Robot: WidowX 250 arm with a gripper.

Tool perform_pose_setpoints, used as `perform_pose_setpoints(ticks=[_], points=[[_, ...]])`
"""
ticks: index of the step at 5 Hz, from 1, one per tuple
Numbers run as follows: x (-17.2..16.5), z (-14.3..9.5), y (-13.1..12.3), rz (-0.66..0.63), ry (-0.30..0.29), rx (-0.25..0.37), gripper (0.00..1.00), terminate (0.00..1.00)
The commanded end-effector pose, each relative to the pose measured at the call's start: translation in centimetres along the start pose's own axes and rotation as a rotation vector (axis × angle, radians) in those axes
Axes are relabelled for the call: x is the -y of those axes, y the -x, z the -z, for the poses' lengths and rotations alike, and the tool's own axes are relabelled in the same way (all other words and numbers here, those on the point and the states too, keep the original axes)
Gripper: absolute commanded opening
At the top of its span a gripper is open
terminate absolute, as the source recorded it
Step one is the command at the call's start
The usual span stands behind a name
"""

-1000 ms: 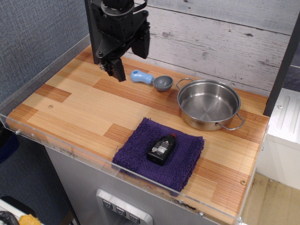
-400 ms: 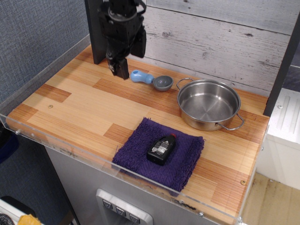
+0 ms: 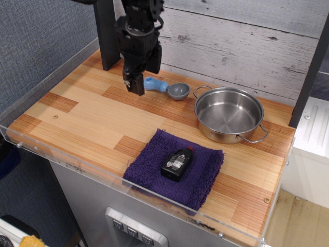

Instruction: Move blue spoon to the left of the black towel.

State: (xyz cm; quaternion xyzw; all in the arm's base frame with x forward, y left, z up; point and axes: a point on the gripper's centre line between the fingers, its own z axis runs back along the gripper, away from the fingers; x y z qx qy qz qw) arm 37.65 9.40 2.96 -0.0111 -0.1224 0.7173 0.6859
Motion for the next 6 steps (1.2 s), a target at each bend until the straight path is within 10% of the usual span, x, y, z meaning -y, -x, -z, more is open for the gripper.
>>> perform_pose_setpoints(ticks=[1, 2, 6], points=[[1.5, 0.1, 0.2, -0.002, 0.024, 0.010, 1.00, 0.00], [1.5, 0.5, 0.7, 0.009, 0.014, 0.027, 0.00, 0.00], [1.4, -3.0, 0.3, 0.025, 0.083, -0.013, 0.00, 0.00]])
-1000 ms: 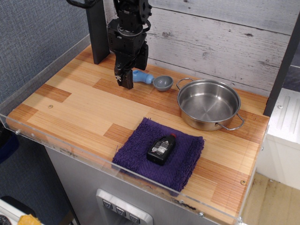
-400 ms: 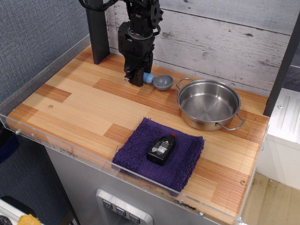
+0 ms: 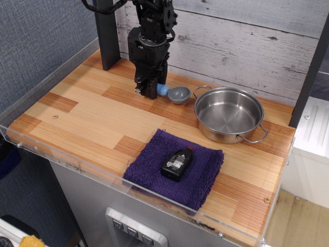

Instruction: Move blue spoon to the left of the black towel.

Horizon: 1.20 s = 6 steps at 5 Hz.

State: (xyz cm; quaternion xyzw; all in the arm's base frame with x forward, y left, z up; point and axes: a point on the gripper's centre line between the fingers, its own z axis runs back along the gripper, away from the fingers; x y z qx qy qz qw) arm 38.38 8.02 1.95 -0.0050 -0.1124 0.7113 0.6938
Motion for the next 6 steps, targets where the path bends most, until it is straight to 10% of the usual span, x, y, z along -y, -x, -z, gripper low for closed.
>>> perform_pose_setpoints(ticks=[1, 6], points=[[1.1, -6.9, -1.9, 0.014, 0.155, -0.009, 0.00, 0.00], [-11.3, -11.4, -8.3, 0.062, 0.146, 0.020, 0.00, 0.00]])
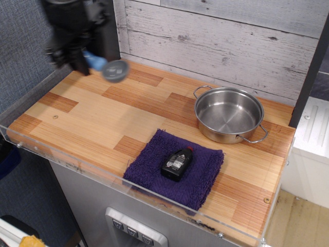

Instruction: Move blue spoon to the left of the black towel.

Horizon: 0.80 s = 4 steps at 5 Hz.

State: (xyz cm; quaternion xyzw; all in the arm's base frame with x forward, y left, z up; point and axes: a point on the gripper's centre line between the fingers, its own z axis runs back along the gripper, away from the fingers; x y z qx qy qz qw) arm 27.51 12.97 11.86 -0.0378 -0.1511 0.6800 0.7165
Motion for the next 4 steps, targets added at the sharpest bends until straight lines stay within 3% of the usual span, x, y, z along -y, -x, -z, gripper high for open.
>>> perform_pose_setpoints(ticks=[1, 3, 4], points=[[-3.6, -0.5, -1.5, -0.015, 0.037, 0.036, 0.00, 0.00], [-4.4, 2.6, 0.2, 0.057, 0.024, 0.081, 0.00, 0.00], [-4.8, 4.4, 1.0, 0.071, -0.006, 0.074, 0.00, 0.00]])
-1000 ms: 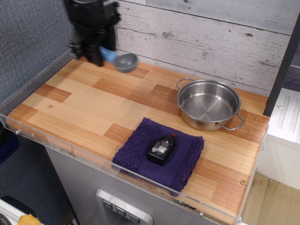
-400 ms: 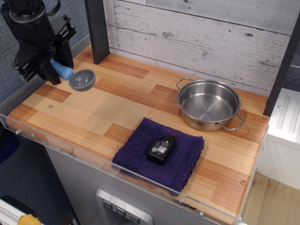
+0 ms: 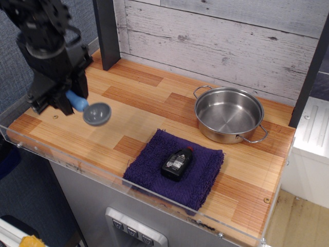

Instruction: Move blue spoon to the left of the black towel.

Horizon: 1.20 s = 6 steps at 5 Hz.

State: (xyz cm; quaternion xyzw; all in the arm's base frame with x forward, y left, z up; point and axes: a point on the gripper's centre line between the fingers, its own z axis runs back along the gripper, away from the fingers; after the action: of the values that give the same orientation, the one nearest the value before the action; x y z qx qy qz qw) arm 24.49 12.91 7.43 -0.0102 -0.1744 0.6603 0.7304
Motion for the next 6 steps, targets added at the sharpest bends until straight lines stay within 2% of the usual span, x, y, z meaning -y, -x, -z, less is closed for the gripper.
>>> perform_pose_setpoints(ticks=[1, 3, 5, 6], points=[[-1.1, 1.6, 0.5, 0.037, -0.024, 0.016, 0.00, 0.00], [-1.3, 3.7, 1.6, 0.068, -0.056, 0.015, 0.00, 0.00], [-1.4, 4.8, 2.1, 0.054, -0.053, -0.007, 0.00, 0.00], [-1.4, 4.7, 2.3, 0.035, -0.061, -0.044, 1.00, 0.00]])
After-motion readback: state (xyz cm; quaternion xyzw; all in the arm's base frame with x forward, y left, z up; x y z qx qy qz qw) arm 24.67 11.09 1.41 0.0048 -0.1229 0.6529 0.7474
